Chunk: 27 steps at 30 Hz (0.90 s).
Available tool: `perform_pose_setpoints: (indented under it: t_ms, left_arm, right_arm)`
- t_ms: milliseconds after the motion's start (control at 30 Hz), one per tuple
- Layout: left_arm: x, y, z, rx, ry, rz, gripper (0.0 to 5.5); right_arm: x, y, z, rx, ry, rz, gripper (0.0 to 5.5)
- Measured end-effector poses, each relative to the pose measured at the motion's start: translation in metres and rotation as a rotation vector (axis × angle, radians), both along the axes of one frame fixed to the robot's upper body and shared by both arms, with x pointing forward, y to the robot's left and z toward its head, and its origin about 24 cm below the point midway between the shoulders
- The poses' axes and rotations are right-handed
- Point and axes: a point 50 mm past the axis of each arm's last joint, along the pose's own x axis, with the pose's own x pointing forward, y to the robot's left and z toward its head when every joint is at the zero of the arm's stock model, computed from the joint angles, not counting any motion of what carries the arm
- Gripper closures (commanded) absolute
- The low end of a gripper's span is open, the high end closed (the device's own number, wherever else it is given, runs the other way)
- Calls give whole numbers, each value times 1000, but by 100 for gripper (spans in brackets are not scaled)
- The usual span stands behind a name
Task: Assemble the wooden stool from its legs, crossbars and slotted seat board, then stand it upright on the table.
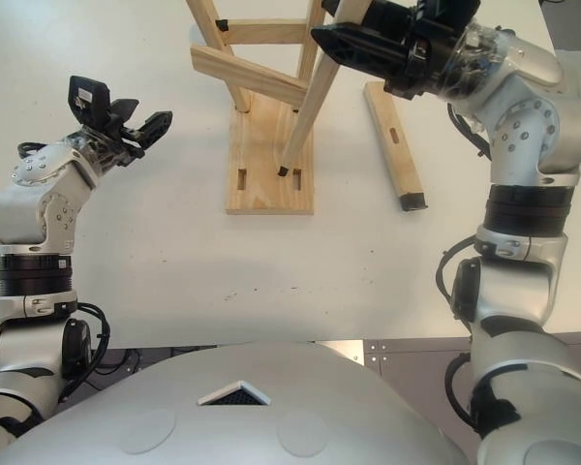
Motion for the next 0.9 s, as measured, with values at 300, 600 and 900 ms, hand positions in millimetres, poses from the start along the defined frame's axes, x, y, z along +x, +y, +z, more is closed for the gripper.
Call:
perform_pose_setpoints:
  t_ms: [300, 600, 900]
  left_arm:
    - [0, -1, -1, 4, 4, -11, 215]
    - [-1, -5, -3, -27, 6, -8, 215]
    - [-1, -5, -2, -27, 4, -6, 215]
  right_arm:
    - [-2, 1, 0, -50, -59, 60, 346]
    - [0, 0, 0, -38, -23, 64, 346]
    - [1, -1, 0, -37, -20, 61, 346]
